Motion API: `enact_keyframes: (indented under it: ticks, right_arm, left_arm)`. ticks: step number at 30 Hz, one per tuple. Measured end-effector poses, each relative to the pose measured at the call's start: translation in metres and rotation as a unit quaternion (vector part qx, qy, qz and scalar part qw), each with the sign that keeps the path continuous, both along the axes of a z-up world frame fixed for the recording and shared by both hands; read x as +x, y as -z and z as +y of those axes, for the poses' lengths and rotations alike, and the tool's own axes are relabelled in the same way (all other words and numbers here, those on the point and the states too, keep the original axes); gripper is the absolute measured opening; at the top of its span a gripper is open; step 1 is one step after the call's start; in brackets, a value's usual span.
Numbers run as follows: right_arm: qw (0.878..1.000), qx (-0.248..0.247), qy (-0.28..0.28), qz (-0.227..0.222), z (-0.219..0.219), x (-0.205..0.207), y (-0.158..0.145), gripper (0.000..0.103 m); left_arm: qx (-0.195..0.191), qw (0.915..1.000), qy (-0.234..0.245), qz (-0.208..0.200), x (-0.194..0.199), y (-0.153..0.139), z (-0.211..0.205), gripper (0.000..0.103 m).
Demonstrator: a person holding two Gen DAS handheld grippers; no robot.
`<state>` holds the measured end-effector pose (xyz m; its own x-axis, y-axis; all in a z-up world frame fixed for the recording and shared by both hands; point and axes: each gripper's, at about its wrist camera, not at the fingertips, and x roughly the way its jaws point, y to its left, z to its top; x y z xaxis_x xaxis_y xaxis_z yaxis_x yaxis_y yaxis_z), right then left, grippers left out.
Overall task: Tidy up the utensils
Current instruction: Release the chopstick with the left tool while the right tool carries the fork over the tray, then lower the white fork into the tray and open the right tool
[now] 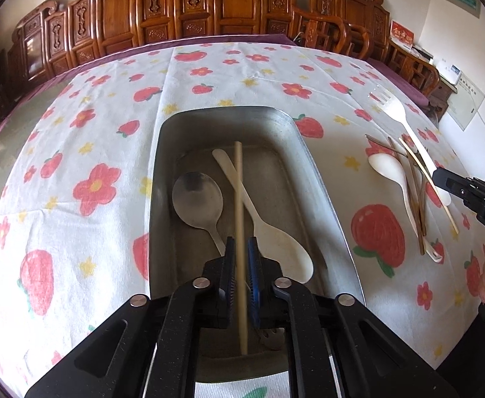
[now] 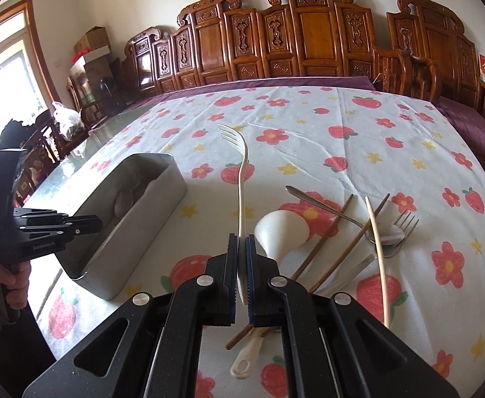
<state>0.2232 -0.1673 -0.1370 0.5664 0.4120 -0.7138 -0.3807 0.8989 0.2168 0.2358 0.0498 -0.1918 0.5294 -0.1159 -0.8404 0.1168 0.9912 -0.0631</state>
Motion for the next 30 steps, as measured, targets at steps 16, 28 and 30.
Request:
enact_keyframes:
  ticks: [16, 28, 30]
  right_arm:
    - [0.999, 0.002, -0.039, 0.013, 0.071, -0.029, -0.023, 0.006]
    - [0.997, -0.025, -0.06, 0.039, 0.148, -0.032, -0.026, 0.006]
    - [0.997, -0.028, -0.056, 0.047, 0.156, -0.028, -0.023, 0.006]
  left_arm:
    - [-0.014, 0.9969, -0.033, -0.071, -0.012, -0.051, 0.036, 0.041]
    - [-0.03, 0.9927, -0.061, -0.1, -0.021, -0.074, 0.075, 0.041]
    - [-0.03, 0.9923, -0.063, -0.102, -0.021, -0.075, 0.079, 0.041]
